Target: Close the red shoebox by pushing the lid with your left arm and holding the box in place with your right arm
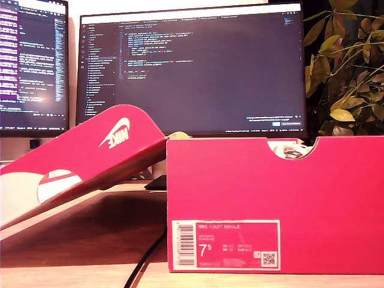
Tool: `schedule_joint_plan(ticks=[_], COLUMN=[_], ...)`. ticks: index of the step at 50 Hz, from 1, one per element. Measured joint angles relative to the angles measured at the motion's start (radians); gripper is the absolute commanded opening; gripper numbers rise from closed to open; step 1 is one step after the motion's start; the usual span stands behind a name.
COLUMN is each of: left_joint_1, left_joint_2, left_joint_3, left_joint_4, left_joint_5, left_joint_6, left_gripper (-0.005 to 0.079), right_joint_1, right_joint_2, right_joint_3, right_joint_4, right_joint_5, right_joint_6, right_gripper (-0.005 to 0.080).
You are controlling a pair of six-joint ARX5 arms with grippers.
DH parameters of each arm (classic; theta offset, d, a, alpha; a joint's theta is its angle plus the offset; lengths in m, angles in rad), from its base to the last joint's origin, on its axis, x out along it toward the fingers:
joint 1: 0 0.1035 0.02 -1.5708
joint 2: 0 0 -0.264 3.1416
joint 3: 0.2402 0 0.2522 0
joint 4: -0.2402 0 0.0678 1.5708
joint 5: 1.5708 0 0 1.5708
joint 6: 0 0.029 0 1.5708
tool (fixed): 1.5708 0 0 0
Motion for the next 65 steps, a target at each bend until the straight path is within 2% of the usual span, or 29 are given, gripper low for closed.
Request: schedule_joint_plan(ticks=[11, 22, 37, 45, 51, 65], left_joint_1=[0.0, 0.0, 0.0, 0.0, 0.0, 0.0], left_joint_2=[0.0, 0.0, 0.0, 0.0, 0.006, 0.223], left_joint_3=[0.0, 0.0, 0.0, 0.0, 0.021, 0.168], left_joint_4=[0.0, 0.039, 0.192, 0.209, 0.202, 0.211], left_joint_5=[0.003, 0.019, 0.057, 0.081, 0.106, 0.168], left_joint_6=[-0.002, -0.061, -0.249, -0.288, -0.291, -0.327], left_gripper=[-0.0019, -0.0019, -0.0019, -0.0019, -0.0019, -0.0019], right_joint_1=[0.0, 0.0, 0.0, 0.0, 0.0, 0.0], right_joint_2=[0.0, 0.0, 0.0, 0.0, 0.001, 0.101], right_joint_3=[0.0, 0.0, 0.0, 0.01, 0.058, 0.23], right_joint_4=[0.0, 0.01, 0.063, 0.06, 0.038, -0.038], right_joint_5=[0.0, 0.0, -0.037, -0.101, -0.105, -0.112], right_joint_6=[0.0, 0.003, 0.267, 0.289, 0.289, 0.289], right_gripper=[-0.0012, -0.0012, -0.0012, -0.0012, -0.0012, -0.0012])
